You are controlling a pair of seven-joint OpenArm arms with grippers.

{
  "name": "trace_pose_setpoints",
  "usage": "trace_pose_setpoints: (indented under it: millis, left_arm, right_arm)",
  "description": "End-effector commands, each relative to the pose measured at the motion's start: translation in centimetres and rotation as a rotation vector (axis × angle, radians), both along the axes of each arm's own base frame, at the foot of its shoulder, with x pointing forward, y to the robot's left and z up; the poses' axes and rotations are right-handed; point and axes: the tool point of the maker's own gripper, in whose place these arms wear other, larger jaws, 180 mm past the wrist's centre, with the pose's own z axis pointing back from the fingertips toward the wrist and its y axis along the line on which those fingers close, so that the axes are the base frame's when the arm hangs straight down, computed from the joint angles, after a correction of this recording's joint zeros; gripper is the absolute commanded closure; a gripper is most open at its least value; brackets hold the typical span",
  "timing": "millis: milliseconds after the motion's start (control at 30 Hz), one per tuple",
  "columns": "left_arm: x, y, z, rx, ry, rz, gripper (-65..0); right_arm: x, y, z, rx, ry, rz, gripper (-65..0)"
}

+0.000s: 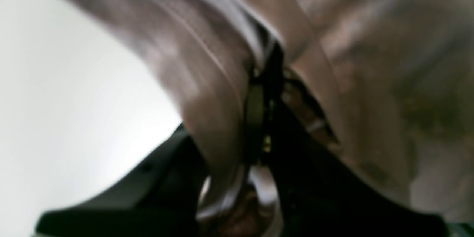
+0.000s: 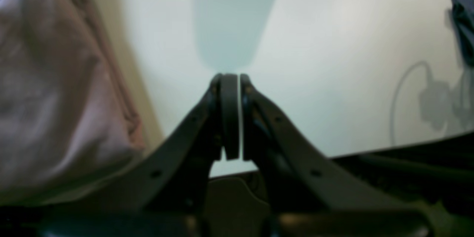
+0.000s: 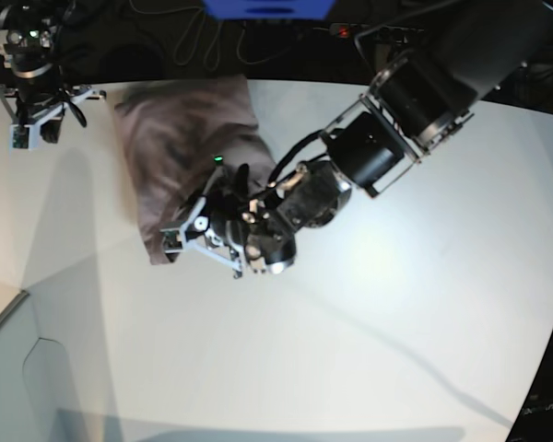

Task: Layout the t-shirt on the table in an organized manner, then fold the t-shirt properly
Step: 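Push the folded bundle across the table with the left gripper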

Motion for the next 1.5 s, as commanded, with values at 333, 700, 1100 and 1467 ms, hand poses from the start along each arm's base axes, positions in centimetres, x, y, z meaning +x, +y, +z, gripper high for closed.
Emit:
trace_pose_setpoints:
  millis: [333, 700, 1100, 1467]
  left_arm:
    - [3.2, -2.3, 3.4, 0.041, -0.185, -0.078, -15.2]
    - [5.3, -2.2, 5.9, 0.032, -0.266, -0.076, -30.5]
    - [13.8, 8.7, 15.9, -0.102, -0.429, 0.344, -30.5]
    - [4.7, 35.4, 10.3, 0.050, -0.331, 1.023, -30.7]
  right_arm:
    - [0.4, 0.5, 2.3, -0.014, -0.059, 0.039, 0.0]
    - [0.4, 0.7, 2.2, -0.009, -0.059, 0.042, 0.0]
    - [2.0, 3.1, 2.2, 0.026, -0.081, 0.108, 0.0]
    - [5.1, 11.1, 2.4, 0.127, -0.128, 0.315, 0.0]
